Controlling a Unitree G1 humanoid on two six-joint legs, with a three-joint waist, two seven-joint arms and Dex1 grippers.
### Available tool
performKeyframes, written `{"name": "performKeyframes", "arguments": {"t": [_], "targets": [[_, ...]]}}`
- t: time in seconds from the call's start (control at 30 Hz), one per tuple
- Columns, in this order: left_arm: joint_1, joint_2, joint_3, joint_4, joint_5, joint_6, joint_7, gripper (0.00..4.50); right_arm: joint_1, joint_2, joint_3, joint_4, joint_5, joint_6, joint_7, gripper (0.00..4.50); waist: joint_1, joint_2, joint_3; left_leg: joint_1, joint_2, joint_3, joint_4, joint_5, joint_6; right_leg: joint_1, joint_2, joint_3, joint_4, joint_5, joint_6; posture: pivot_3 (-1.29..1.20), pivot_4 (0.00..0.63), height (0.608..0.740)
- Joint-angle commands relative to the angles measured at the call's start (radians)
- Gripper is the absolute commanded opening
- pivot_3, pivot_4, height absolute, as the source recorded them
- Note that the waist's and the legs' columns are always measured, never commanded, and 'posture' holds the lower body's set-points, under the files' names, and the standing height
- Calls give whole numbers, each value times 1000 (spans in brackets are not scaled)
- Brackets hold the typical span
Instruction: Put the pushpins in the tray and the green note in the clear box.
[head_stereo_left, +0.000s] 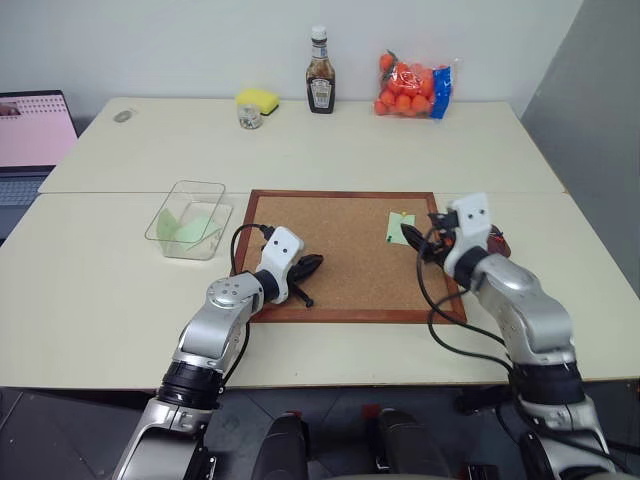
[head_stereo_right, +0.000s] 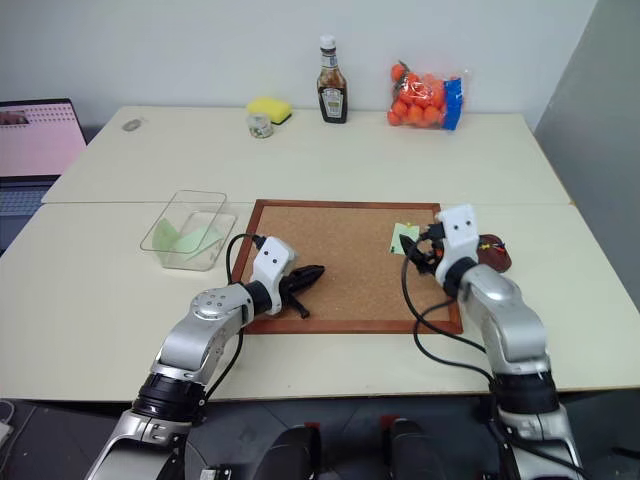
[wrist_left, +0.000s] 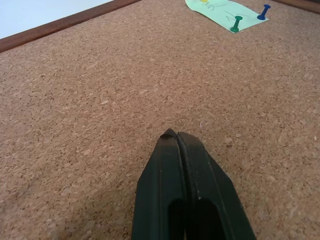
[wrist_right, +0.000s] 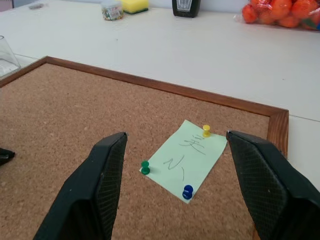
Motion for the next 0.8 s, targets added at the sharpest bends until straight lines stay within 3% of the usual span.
{"name": "performKeyframes", "arguments": {"t": [0.03, 0.3, 0.6, 0.8], "targets": [[6, -2, -13, -3, 18, 3, 1, 36, -107, 11, 24, 166, -54, -65, 4, 3359, 0, 0, 0, 0, 0, 0, 0, 0, 0, 0, 0, 0, 0, 0, 0, 0, 150, 740], [32, -2, -25, -49, 26, 15, 6, 36, -300, 39, 38, 552, -129, -217, 21, 3359, 0, 0, 0, 0, 0, 1, 0, 0, 0, 0, 0, 0, 0, 1, -1, 0, 150, 740], [39, 1, -21, -72, 30, 27, 11, 36, -398, 56, 19, 784, -165, -338, 20, 3359, -1, 0, 0, 0, 0, 1, -1, 0, 0, 0, -1, 1, 0, 1, -1, 0, 150, 740], [43, 0, -19, -79, 32, 30, 16, 0, -428, 59, 14, 860, -183, -386, 22, 2224, -1, 0, 0, 0, 0, 1, -1, 0, 0, -1, -1, 1, 0, 1, -1, 0, 150, 740]]}}
